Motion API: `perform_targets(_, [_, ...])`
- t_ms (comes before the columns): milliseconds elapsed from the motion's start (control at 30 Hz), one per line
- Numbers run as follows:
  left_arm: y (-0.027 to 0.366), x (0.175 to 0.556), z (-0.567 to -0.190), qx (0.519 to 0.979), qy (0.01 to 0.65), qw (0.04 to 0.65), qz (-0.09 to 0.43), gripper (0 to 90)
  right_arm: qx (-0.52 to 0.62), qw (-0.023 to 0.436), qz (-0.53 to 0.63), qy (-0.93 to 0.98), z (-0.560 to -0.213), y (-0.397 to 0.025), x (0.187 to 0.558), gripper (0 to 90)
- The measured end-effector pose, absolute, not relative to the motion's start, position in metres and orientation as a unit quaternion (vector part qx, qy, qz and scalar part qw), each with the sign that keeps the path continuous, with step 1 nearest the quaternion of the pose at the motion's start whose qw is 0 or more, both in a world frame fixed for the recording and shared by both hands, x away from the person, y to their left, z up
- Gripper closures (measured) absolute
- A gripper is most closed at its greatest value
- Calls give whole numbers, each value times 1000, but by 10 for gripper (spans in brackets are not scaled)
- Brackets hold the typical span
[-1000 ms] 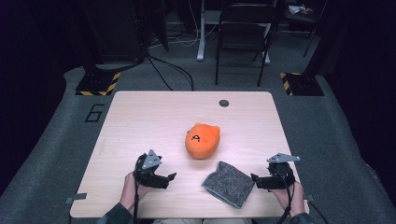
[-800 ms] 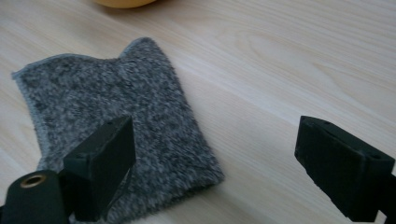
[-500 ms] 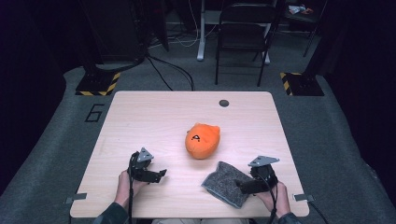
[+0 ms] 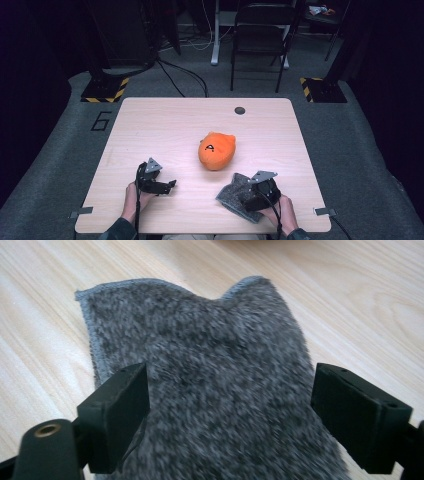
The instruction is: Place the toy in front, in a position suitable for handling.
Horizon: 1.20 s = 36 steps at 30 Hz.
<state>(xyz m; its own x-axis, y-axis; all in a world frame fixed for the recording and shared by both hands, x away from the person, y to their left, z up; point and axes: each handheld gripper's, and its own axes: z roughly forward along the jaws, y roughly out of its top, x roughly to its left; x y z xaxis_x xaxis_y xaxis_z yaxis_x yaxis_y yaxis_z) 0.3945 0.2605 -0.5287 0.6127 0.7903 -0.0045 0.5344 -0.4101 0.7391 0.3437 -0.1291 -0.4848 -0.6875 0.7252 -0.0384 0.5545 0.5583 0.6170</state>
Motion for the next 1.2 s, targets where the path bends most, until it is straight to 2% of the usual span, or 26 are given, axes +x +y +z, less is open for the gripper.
perform_targets(300, [258,391,-530,819,406,358,189,119,345,133,247,896,-503,-117,345,292])
perform_targets(733, [258,390,-529,820,409,355,188,120,343,142,253,893,-501,-122,347,671])
perform_targets(867, [258,390,-529,819,409,355,188,120,350,145,261,888,-500,-125,347,697])
perform_targets(1200, [258,390,-529,820,408,355,188,120,362,159,282,874,-485,-133,347,695])
